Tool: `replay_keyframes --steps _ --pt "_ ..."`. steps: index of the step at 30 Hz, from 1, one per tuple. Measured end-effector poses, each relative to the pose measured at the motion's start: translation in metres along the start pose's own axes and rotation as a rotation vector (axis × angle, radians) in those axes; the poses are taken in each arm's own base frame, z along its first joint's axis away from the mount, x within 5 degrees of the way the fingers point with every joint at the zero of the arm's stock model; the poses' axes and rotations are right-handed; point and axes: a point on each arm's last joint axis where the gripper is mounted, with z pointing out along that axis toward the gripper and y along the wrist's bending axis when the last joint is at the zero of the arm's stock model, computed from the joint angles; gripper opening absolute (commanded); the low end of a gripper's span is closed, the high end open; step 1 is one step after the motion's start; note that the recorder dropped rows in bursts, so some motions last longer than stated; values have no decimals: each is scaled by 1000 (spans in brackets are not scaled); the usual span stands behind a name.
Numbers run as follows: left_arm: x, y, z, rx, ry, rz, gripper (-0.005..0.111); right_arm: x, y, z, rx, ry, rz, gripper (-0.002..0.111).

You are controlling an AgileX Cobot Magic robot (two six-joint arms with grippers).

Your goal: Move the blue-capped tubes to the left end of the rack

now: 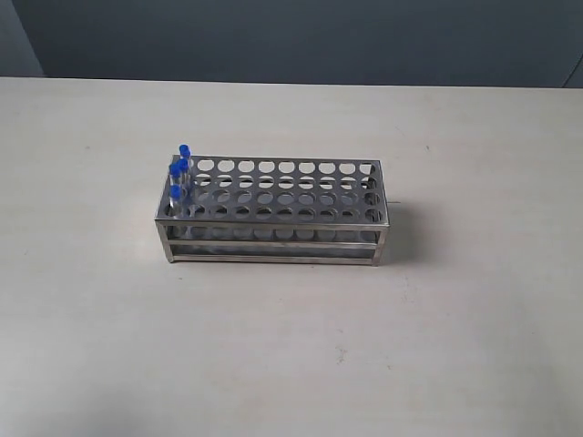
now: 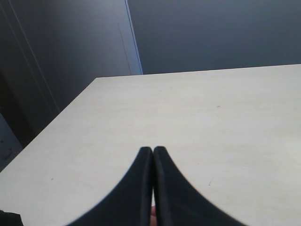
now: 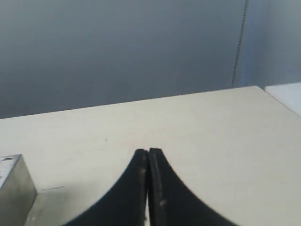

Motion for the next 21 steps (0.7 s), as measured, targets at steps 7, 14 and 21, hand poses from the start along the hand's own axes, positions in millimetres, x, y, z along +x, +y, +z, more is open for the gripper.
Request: replay_keyframes --steps 7,14,21 --pt "0 0 0 0 0 0 1 16 -12 -14 116 1 124 0" --pt "0 0 0 0 0 0 1 25 -9 -14 93 92 72 0" --pt "0 0 0 0 0 0 1 27 -4 -14 24 114 -61 0"
